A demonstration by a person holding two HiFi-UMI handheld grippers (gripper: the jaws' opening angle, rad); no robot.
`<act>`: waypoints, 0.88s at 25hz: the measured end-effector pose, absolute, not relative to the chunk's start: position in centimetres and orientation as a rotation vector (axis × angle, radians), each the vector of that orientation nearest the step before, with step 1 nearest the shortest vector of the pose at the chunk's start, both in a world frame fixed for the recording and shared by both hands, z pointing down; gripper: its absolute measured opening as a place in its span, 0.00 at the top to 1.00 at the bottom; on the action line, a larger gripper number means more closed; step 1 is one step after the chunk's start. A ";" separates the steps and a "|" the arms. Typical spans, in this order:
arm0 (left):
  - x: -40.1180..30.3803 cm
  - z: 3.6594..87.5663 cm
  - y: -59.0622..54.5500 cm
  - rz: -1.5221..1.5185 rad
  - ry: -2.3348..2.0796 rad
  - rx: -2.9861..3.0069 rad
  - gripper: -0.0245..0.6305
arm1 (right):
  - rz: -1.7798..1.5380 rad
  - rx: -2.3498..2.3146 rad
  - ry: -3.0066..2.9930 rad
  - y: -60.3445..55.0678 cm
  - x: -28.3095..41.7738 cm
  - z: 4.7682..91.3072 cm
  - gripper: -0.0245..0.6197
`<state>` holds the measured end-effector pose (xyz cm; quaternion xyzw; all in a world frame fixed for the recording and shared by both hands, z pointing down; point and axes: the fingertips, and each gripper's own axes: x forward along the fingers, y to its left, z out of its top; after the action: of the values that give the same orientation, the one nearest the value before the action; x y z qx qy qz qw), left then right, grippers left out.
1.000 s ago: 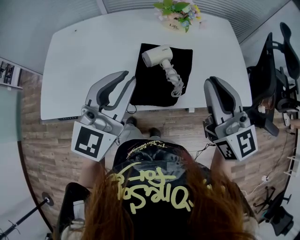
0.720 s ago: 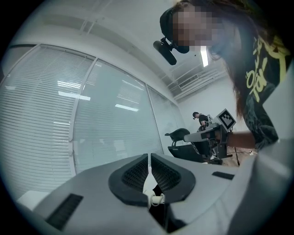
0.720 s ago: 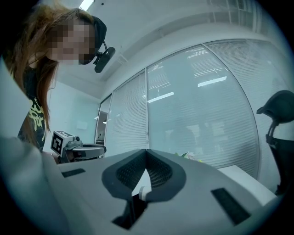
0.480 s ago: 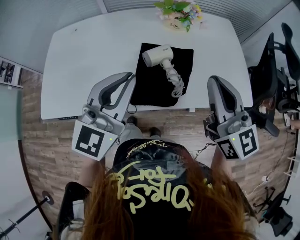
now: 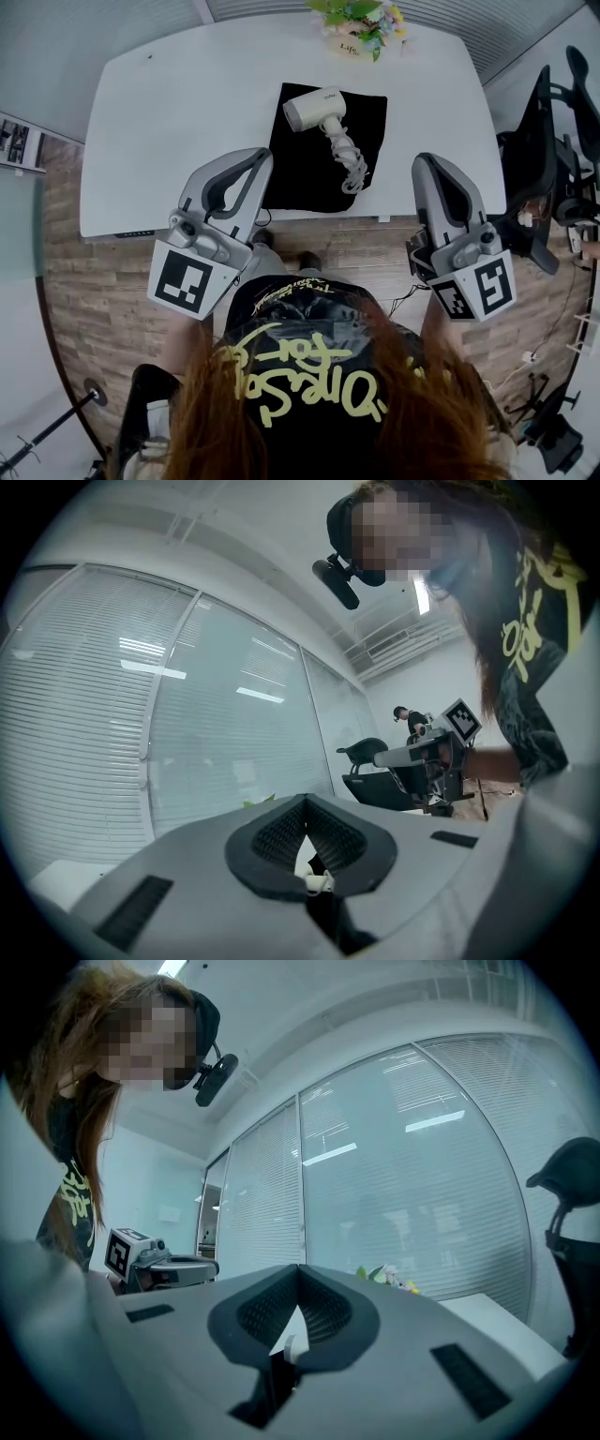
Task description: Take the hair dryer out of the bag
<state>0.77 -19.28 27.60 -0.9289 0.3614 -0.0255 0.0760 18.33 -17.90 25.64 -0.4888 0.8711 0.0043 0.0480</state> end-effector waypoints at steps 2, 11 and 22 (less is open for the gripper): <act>0.8 27.5 -19.3 -0.077 1.087 -2.780 0.98 | 0.021 -1.495 2.662 -17.9 18.4 25.7 0.96; 0.6 27.8 -19.4 -0.100 1.098 -2.777 0.98 | 0.034 -1.486 2.688 -17.8 17.9 25.9 0.96; 0.8 27.9 -19.2 -0.110 1.091 -2.771 0.98 | 0.026 -1.481 2.699 -17.7 17.8 26.3 0.96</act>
<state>0.75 -19.17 27.89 -0.9268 0.3650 -0.0369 0.0804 17.77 -17.68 26.25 -0.4809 0.8762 0.0083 0.0311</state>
